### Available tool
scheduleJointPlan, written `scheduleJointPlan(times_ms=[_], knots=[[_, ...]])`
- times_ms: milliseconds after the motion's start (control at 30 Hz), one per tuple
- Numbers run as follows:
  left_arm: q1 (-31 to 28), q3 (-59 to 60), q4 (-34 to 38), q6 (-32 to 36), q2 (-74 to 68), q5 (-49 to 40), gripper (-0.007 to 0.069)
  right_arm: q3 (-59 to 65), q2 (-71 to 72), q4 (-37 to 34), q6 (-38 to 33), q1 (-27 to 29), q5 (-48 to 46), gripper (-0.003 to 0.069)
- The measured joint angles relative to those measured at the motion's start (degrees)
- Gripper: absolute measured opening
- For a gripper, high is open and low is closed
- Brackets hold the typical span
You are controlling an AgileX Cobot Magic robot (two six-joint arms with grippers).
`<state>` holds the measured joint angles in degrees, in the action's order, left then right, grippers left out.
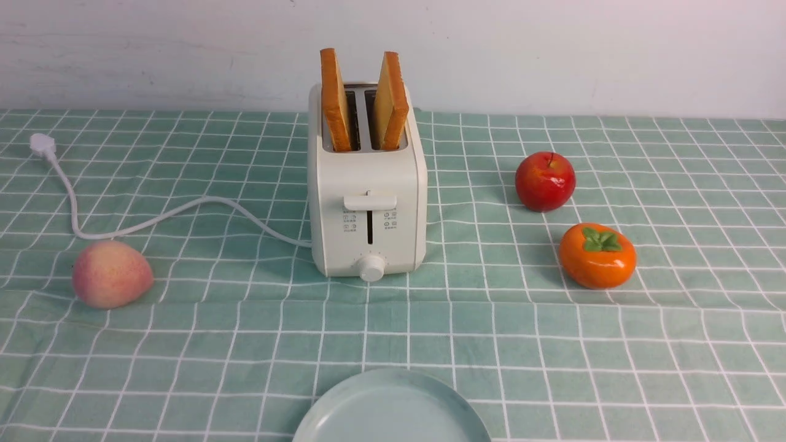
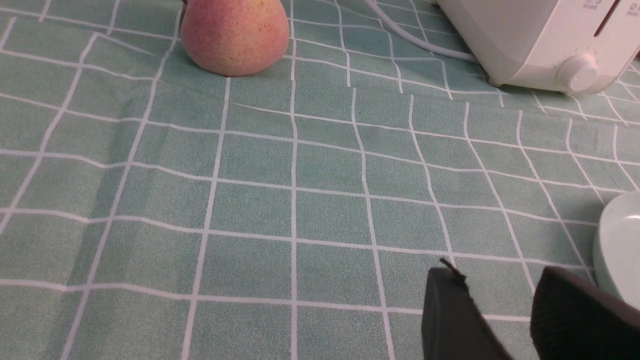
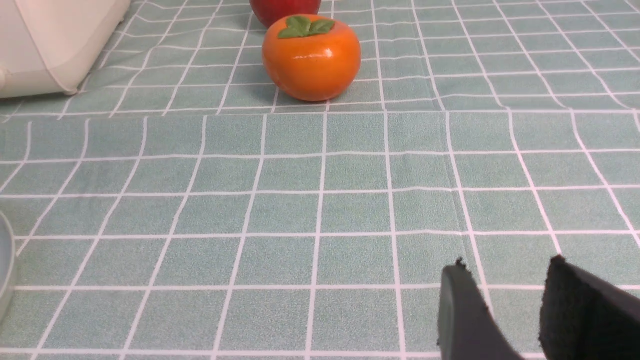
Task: Take toasted bread from bread machine on blue coffee table place on plate.
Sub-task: 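Reach for a toast slice standing in the toaster with the left gripper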
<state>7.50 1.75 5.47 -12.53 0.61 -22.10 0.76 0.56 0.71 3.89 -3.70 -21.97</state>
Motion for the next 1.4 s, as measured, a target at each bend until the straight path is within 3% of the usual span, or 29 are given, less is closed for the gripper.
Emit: scheduleJointPlan(times_ms=[767, 867, 1100, 1200, 1300, 1400], knots=[[0.00, 0.00, -0.58, 0.27, 0.00, 1.16, 0.0237, 0.00, 0.00, 0.00, 0.00, 0.00, 0.00, 0.0240], [0.00, 0.00, 0.15, -0.13, 0.00, 4.82, 0.0237, 0.00, 0.00, 0.51, 0.00, 0.00, 0.00, 0.0240], [0.00, 0.00, 17.73, -8.97, 0.00, 26.16, 0.0237, 0.00, 0.00, -0.11, 0.26, 0.00, 0.19, 0.0240], [0.00, 0.00, 22.30, -10.18, 0.00, 31.44, 0.0236, 0.37, 0.00, -3.99, 2.12, 0.00, 2.51, 0.0240], [0.00, -0.08, 28.32, -14.67, 0.00, 43.05, 0.0164, 0.63, 0.00, -15.08, 5.92, 0.00, 9.67, 0.0240], [0.00, -1.52, 29.35, -16.61, 0.00, 45.01, 0.0094, 0.63, 0.00, -17.59, 6.47, 0.00, 13.58, 0.0240]])
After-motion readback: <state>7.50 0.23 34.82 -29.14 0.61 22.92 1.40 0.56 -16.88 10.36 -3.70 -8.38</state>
